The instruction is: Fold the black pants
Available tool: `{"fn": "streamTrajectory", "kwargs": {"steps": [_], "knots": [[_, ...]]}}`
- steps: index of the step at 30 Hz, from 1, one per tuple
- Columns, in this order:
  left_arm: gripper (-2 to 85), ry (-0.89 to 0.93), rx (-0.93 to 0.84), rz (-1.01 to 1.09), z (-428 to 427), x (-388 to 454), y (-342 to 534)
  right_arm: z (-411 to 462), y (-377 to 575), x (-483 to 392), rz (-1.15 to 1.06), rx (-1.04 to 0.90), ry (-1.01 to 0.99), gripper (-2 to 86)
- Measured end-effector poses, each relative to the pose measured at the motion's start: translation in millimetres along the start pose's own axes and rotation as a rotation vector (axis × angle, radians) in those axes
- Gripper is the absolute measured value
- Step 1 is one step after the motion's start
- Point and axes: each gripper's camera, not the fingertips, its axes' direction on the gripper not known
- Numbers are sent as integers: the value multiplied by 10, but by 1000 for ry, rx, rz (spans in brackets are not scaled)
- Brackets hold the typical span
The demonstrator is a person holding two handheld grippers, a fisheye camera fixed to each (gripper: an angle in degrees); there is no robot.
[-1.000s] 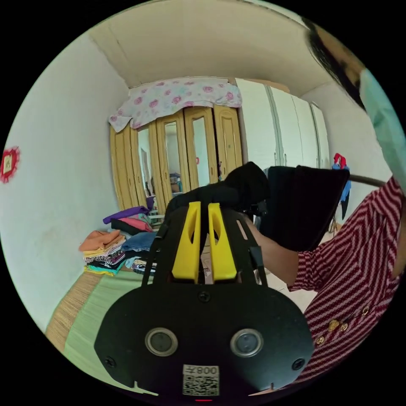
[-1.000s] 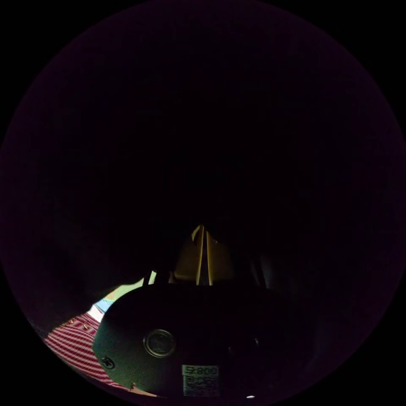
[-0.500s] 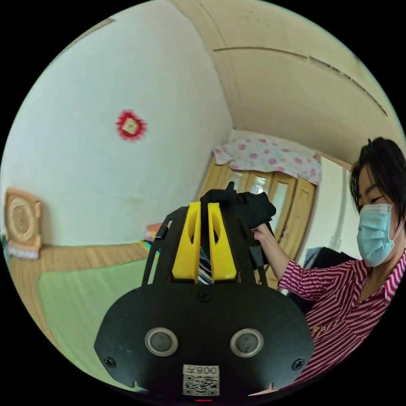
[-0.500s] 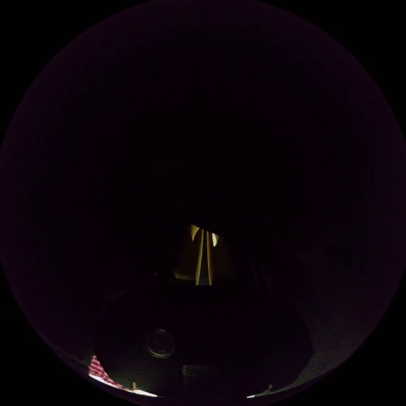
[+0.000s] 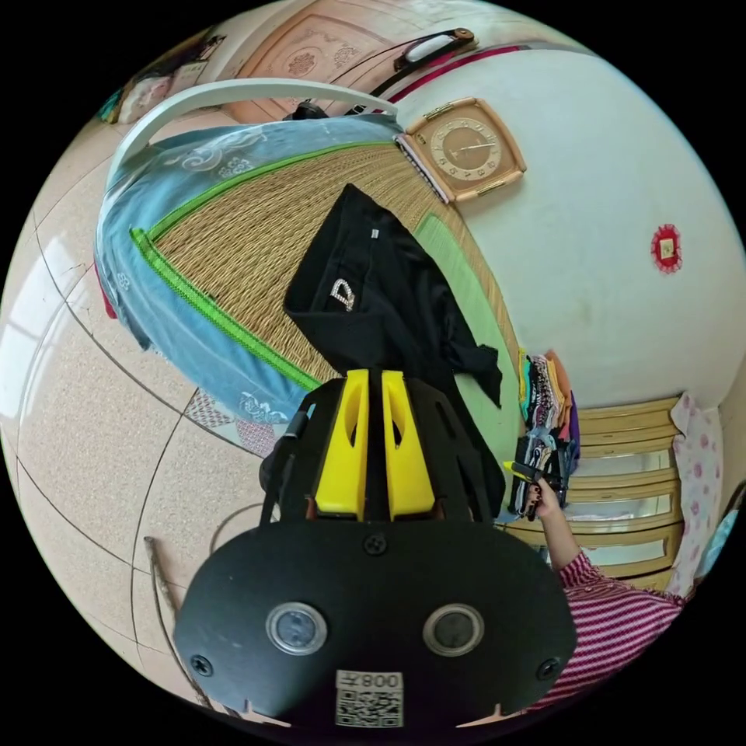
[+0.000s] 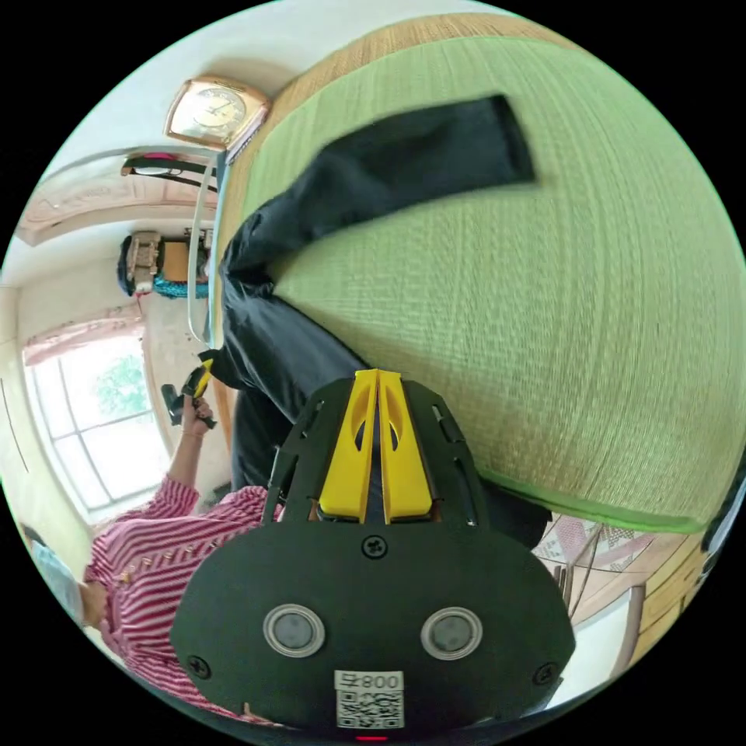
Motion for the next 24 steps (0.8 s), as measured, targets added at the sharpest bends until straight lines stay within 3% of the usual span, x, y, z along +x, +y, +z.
{"fn": "streamTrajectory", "kwargs": {"steps": [7, 17, 24], "knots": [[32, 7, 12, -13, -566, 335, -509, 181, 570, -425, 13, 107, 307, 0], [10, -211, 186, 24, -1398, 1115, -1005, 312, 581, -905, 37, 151, 399, 0], [3, -166, -8, 254, -1152, 1976, -1744, 255, 165, -1159, 10, 167, 466, 0]]}}
